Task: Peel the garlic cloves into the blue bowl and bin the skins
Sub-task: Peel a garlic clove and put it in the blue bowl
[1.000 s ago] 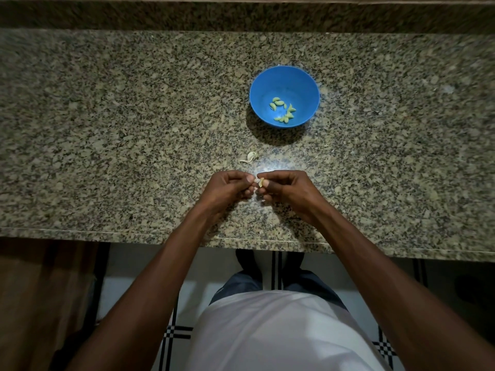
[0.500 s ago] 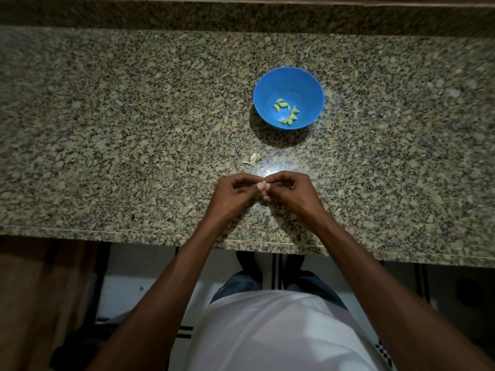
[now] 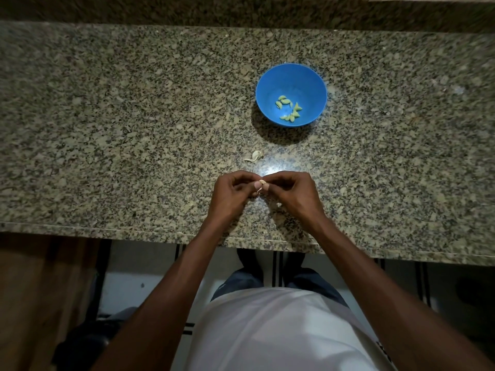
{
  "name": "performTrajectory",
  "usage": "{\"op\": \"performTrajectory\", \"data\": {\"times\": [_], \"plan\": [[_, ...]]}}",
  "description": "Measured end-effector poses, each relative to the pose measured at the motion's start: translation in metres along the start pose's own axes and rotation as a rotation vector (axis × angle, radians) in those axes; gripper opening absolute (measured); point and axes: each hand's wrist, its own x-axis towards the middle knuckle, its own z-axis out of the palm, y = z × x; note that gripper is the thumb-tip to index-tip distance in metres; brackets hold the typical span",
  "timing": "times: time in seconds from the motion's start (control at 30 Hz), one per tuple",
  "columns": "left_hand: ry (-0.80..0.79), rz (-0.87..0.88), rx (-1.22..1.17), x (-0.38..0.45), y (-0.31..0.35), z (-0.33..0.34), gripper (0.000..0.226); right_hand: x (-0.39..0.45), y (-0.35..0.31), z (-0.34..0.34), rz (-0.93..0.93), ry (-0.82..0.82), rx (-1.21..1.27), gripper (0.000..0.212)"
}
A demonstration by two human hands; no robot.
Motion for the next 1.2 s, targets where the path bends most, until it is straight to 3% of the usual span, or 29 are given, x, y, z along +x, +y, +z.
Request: {"op": "performTrajectory", "data": {"times": [0.57,0.9,1.2], "plan": [[-0.006,0.174,0.295,0.006,-0.012,0.003,0.009,0.001,-0.006,0.002,0.011,0.046,-0.08,0.02],[-0.057,0.055,0.133,0.004,-0.005,-0.007,0.008,0.004,-0.001,0.0,-0.021,0.004,-0.168,0.014],[-0.082,-0.027,-0.001,0.002,-0.002,-0.01,0.014,0.003,0.0,0.0,-0.029,-0.014,-0.1,0.015]]}}
